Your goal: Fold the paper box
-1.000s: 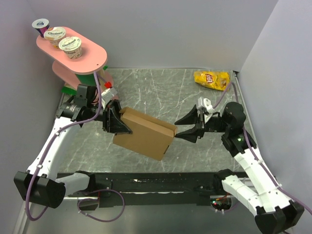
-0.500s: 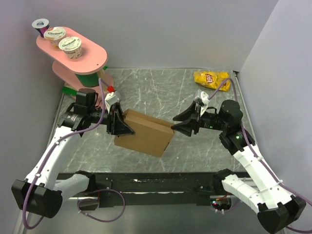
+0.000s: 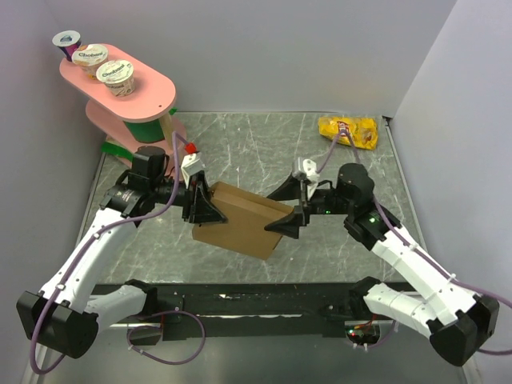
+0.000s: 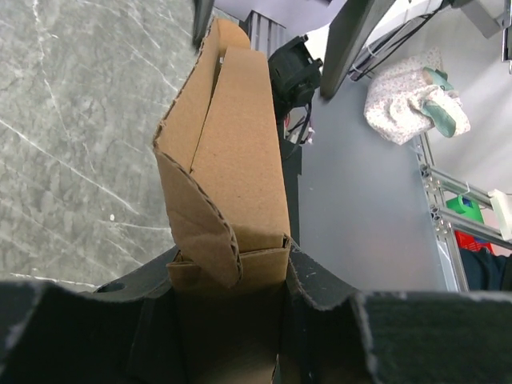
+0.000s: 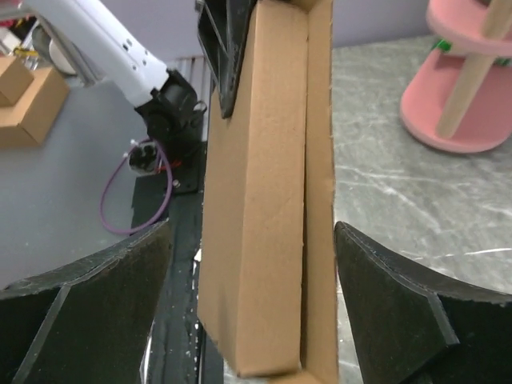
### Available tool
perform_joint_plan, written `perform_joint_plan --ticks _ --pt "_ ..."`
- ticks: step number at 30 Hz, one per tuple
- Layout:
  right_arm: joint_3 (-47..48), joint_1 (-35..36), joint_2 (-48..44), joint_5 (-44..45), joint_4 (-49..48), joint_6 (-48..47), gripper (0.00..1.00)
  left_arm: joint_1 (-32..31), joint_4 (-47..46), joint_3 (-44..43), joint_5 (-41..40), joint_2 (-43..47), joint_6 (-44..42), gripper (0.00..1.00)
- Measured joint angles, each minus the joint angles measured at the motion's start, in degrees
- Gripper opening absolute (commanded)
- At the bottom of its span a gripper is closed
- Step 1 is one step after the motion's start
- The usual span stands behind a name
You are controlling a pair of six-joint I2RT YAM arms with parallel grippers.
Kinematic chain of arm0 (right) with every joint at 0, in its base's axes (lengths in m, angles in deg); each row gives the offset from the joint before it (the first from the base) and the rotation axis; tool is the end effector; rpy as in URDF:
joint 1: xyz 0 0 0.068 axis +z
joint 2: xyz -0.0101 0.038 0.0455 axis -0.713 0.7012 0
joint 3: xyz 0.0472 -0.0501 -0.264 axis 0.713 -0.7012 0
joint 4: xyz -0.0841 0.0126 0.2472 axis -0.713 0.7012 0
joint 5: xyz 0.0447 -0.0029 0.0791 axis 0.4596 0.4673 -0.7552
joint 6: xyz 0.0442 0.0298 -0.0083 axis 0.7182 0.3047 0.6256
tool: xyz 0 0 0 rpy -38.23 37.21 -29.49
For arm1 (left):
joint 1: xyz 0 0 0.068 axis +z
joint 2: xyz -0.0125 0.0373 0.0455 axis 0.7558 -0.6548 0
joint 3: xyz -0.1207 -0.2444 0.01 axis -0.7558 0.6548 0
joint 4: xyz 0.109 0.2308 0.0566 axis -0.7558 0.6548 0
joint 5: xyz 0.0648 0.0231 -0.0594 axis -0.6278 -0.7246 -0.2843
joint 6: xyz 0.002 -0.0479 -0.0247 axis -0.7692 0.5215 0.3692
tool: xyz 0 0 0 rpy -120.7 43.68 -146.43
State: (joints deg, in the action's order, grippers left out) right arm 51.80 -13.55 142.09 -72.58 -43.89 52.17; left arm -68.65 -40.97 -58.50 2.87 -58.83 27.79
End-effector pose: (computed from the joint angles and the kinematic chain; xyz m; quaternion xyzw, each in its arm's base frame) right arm 0.1553 0.1312 0.3632 -0.4873 0.5382 0.4873 0.4853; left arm 0.1872 -0.1021 0.3529 0.4068 0.6529 -0.5578 0.3116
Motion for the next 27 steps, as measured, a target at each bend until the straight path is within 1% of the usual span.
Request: perform_joint_plan --ticks 3,6,10,13,16,18,19,20,22,23,25,26,27 --pt "0.2 3.1 2.0 2.8 1.1 -2.1 0.89 0.0 -0.7 0.0 -0.4 0.0 0.3 0.01" --pt "0.6 7.6 3.1 8.2 2.5 -4.6 0.89 -0.1 -1.1 0.1 -1.2 0.0 1.0 0.01" --pt "0.1 13.7 2.4 19.6 2.5 -7.7 0.88 -0.4 -4.7 2.3 -2.0 0.2 5.2 0.01" --pt "-2.4 18.3 0.7 29.6 1.2 -10.2 0.88 -0.6 -7.6 4.1 -2.3 0.3 9.0 0.01" --pt "-5.1 23.1 -0.3 39.0 -0.7 -13.0 0.83 -0.8 -10.8 6.0 -2.7 0.3 13.4 0.01" --pt "-5.5 25.8 -0.3 43.5 -0.9 -14.1 0.73 -0.8 -12.6 7.2 -3.1 0.3 15.5 0.01" --pt "-5.5 27.5 -0.1 46.2 -0.9 -14.6 0.71 -0.7 -13.4 7.6 -3.5 0.2 16.4 0.01" --pt "-5.5 28.6 0.2 48.2 -0.9 -15.3 0.64 -0.6 -14.3 7.7 -3.8 0.2 17.3 0.01" --pt "-5.5 31.2 1.2 53.0 -1.6 -16.6 0.61 -0.3 -15.4 8.1 -4.2 0.2 18.8 0.01" --pt "-5.4 32.1 1.9 55.0 -1.8 -17.0 0.57 -0.2 -15.9 8.3 -4.3 0.1 19.3 0.01" --pt "-5.4 33.7 2.8 58.1 -2.0 -17.7 0.54 0.3 -17.0 8.7 -4.2 -0.2 19.6 0.01" --pt "-5.3 34.4 3.2 59.6 -2.2 -17.9 0.5 0.5 -17.6 8.9 -4.1 -0.3 19.6 0.01" --pt "-5.3 35.0 3.5 61.0 -2.3 -18.3 0.48 0.9 -18.1 9.3 -4.0 -0.4 19.8 0.01"
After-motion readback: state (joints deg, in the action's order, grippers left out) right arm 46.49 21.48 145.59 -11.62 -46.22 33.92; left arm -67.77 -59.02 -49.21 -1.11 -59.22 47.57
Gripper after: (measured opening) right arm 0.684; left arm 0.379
